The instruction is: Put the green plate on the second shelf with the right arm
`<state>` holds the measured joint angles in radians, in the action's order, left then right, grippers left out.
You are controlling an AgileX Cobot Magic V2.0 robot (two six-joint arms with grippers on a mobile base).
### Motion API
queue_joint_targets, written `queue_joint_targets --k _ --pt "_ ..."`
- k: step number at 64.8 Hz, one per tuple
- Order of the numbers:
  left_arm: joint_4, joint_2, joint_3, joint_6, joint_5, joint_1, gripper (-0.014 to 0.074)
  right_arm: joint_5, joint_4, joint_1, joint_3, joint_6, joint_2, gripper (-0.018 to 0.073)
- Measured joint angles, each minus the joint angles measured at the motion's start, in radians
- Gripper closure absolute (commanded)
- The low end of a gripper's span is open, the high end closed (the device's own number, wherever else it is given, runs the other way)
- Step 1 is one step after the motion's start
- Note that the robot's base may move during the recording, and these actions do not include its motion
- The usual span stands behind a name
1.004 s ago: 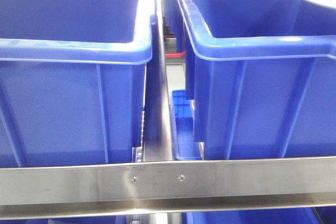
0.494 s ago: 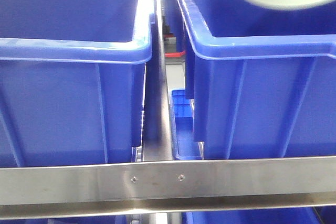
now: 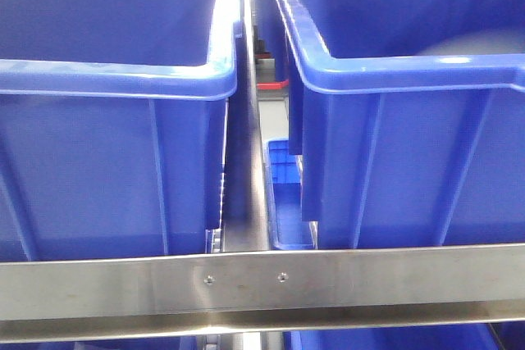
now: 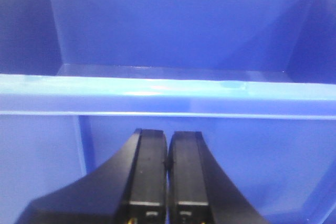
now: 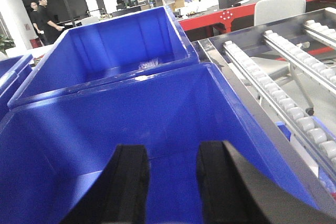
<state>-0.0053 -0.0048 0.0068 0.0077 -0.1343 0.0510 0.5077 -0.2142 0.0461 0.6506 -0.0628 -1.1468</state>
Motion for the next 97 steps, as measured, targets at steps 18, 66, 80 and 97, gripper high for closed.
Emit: queue_joint_targets --k 18,66,80,97 --pt "0.0 0.0 0.0 0.0 0.0 0.0 0.0466 -0.136 0.091 0.0 0.0 0.0 0.218 0.0197" --pt "0.0 0.0 0.0 0.0 0.0 0.0 0.0466 -0.702 0.299 0.0 0.004 0.009 0.789 0.05" --pt "0.0 0.0 0.0 0.0 0.0 0.0 0.0466 -0.705 0.3 0.0 0.004 0.009 0.791 0.05" --pt "0.0 0.0 0.0 0.0 0.0 0.0 0.0466 -0.742 0.307 -0.009 -0.123 0.009 0.888 0.05"
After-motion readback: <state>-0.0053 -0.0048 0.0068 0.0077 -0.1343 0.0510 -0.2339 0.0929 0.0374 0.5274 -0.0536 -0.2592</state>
